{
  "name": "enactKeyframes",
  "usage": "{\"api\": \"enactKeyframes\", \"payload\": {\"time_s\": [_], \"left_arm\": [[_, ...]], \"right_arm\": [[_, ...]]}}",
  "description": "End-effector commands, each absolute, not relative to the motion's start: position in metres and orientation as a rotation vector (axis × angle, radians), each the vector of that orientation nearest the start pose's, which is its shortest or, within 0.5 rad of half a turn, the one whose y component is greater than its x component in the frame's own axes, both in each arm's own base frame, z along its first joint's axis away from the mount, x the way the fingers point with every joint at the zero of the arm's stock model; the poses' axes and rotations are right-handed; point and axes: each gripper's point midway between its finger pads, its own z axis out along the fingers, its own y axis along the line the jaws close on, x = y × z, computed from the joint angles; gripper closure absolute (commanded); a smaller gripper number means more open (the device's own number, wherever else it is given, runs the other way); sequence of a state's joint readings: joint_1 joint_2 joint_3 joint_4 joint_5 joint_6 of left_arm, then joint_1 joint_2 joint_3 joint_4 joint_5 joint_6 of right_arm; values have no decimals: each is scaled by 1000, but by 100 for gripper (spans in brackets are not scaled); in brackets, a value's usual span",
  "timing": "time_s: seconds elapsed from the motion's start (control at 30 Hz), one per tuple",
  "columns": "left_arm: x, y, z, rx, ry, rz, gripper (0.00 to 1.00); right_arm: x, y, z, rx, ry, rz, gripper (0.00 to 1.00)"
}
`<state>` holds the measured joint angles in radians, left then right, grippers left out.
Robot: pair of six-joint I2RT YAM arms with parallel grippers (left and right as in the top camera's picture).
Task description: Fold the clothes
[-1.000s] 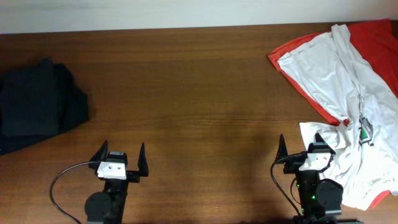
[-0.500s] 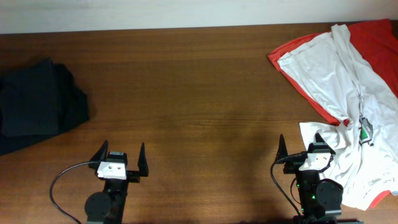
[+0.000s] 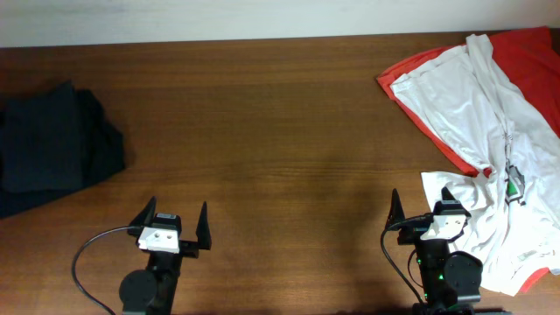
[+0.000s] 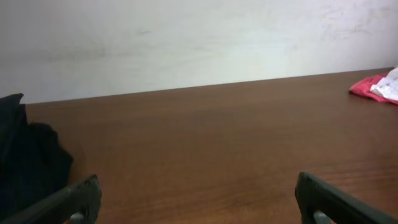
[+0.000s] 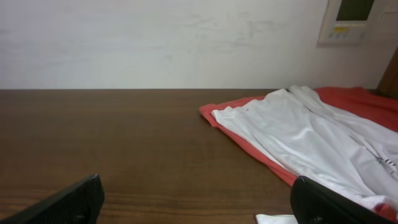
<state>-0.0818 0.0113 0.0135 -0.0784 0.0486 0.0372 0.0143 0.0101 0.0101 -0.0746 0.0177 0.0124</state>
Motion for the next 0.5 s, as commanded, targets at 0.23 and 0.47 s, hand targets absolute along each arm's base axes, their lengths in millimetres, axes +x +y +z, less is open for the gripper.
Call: {"api": "enactKeyframes", "payload": {"time_s": [0.23, 0.47], "left_arm": [[259, -33, 197, 145, 1958, -109, 1], [293, -35, 197, 151, 2274, -114, 1]], "right_arm": [[249, -9, 187, 73, 1876, -27, 1], [282, 7, 168, 22, 2355, 59, 1]]}}
